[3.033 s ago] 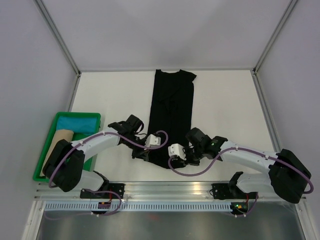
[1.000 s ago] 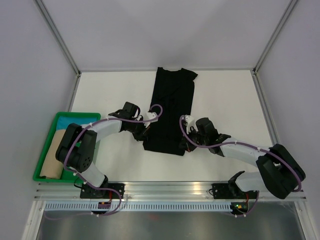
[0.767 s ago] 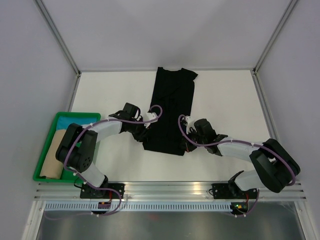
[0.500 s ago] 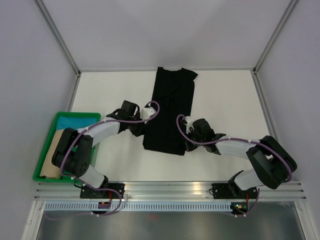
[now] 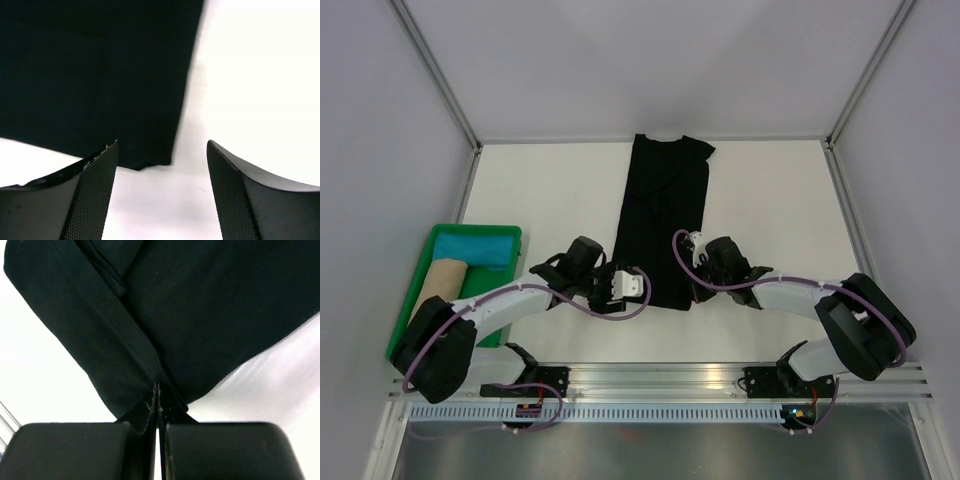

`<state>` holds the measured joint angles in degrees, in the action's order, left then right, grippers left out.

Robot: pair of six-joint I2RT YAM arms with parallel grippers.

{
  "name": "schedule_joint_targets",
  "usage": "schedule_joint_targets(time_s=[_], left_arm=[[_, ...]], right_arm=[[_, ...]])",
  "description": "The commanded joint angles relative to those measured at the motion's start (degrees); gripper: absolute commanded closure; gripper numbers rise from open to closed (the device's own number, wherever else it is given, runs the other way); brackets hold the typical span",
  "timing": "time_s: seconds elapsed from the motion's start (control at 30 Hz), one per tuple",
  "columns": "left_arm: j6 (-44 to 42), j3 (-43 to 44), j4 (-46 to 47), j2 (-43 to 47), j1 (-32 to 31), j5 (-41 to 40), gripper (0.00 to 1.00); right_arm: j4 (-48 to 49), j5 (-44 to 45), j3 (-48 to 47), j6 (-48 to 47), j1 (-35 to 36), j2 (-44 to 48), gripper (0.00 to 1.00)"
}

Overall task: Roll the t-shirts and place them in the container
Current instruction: Roll the tshirt

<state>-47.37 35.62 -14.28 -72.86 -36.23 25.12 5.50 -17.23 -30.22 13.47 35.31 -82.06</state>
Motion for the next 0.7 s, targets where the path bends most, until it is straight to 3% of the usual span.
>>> schedule_joint_targets(time_s=[0.0, 0.37, 0.6, 0.67], left_arm=[[-7.48, -1.08, 0.75, -1.13, -0.25, 1.69, 0.23], [-9.66, -3.80, 3.21, -3.51, -1.30, -1.22, 0.24], [-11.07, -6.95, 10.31, -5.36, -1.21, -6.04, 0.32], [-11.86, -7.23, 11.91, -5.63, -1.04, -6.32, 0.40]], right_arm=[[0.57, 0.80, -1.07, -1.52, 0.02, 1.55, 1.00], [1.53, 0.01, -0.02, -1.61, 0.02, 1.64, 1.00], [2.06, -2.88, 0.15, -3.72, 0.02, 3.40, 0.97], [3.73, -3.94, 0.77, -4.59, 0.02, 4.63, 0.93]])
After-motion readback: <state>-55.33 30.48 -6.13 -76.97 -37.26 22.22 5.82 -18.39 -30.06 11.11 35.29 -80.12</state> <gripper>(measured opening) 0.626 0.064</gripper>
